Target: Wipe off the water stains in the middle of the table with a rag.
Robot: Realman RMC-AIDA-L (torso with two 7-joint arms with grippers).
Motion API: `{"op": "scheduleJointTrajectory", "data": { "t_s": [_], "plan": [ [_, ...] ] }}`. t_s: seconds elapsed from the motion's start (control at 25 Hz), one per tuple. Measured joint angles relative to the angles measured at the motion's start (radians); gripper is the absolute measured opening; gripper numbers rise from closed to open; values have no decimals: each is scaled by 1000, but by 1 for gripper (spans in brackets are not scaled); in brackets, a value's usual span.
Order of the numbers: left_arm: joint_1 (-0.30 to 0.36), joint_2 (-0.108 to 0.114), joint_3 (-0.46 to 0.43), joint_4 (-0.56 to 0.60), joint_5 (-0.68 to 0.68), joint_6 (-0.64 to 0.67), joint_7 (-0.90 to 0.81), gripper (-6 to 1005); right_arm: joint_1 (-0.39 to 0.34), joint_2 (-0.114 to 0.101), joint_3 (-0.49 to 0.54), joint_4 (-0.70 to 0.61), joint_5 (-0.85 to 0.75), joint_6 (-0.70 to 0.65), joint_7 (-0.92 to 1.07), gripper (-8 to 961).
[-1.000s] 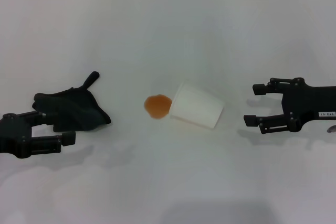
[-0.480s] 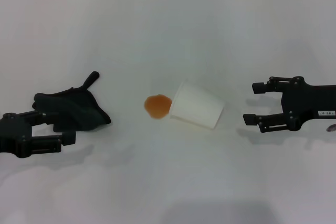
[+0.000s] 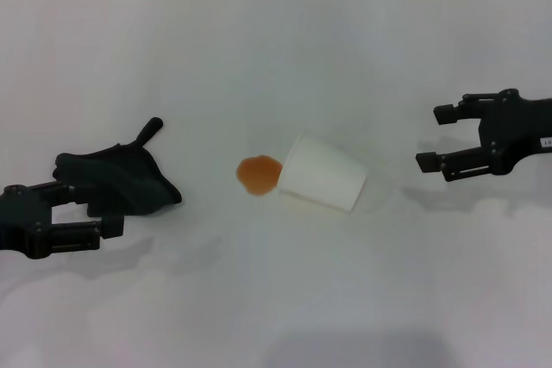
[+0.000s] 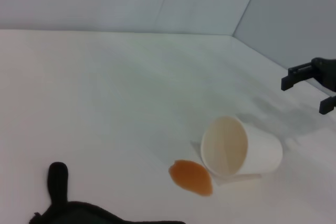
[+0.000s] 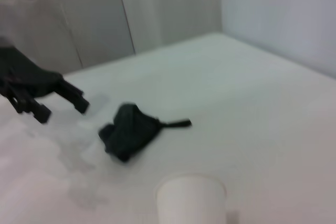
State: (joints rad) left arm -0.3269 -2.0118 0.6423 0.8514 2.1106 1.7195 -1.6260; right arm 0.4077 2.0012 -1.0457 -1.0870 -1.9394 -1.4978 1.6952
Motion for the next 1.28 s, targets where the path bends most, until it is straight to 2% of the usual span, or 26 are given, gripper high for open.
{"op": "scheduleJointTrajectory", "data": {
  "t_s": [0.2, 0.36, 0.52, 0.68, 0.88, 1.12, 1.28],
  "plan": [
    [0, 4, -1, 0, 0, 0, 0, 880, 70, -2, 0, -91, -139, -59, 198, 855],
    [2, 4, -5, -1, 0, -16, 10, 879, 125, -11, 6, -93, -156, -96, 238, 855],
    [14, -9, -6, -1, 1, -41, 30, 879, 151, -5, 7, -94, -158, -99, 242, 855],
    [13, -14, -7, -2, 2, -51, 36, 879, 177, -11, 0, -92, -170, -112, 285, 854],
    [-2, -13, -6, -2, 0, -52, 32, 879, 245, -8, -7, -89, -283, -164, 404, 855],
    [-12, -12, -5, -2, -2, -54, 30, 880, 326, 5, -108, -79, -360, -182, 495, 855],
    [-12, -12, -5, -2, -4, -54, 30, 880, 343, 12, -184, -73, -352, -137, 507, 855]
  ]
}}
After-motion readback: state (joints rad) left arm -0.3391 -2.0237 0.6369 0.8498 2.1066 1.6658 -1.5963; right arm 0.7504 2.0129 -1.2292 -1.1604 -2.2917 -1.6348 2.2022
